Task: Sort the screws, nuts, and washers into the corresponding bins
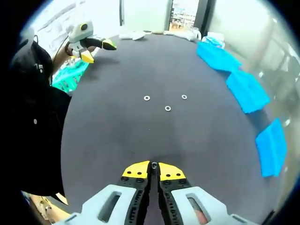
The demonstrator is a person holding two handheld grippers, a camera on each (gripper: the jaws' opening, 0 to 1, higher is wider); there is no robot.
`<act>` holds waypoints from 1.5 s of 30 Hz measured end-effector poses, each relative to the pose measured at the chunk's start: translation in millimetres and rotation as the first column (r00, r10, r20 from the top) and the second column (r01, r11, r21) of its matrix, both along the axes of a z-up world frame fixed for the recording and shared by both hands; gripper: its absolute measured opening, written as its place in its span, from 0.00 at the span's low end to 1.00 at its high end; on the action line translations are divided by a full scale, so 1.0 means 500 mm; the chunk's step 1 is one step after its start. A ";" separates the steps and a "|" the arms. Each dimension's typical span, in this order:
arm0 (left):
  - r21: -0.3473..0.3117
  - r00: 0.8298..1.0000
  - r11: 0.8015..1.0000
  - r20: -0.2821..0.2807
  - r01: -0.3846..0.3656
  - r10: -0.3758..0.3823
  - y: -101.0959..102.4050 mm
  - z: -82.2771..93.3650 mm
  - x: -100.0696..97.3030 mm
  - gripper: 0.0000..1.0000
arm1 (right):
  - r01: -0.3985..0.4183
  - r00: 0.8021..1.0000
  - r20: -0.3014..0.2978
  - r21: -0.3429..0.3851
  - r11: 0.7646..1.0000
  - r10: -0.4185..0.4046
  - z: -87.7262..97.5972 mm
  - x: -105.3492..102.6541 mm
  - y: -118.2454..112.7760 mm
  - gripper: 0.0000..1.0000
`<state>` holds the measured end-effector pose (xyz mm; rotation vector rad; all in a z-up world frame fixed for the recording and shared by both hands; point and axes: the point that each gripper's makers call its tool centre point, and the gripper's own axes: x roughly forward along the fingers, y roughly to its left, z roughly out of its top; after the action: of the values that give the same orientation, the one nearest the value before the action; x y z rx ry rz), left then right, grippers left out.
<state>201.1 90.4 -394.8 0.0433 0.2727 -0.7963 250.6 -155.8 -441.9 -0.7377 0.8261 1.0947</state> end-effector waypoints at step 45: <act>-0.076 0.976 0.989 0.170 -0.128 0.139 0.035 0.117 0.034 0.41 | 0.209 0.773 0.246 0.772 0.600 -0.585 0.271 0.071 -0.044 0.03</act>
<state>218.0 107.7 -336.1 0.0335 0.0824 -0.6622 286.3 -177.7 -306.6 -0.0997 0.0680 0.6549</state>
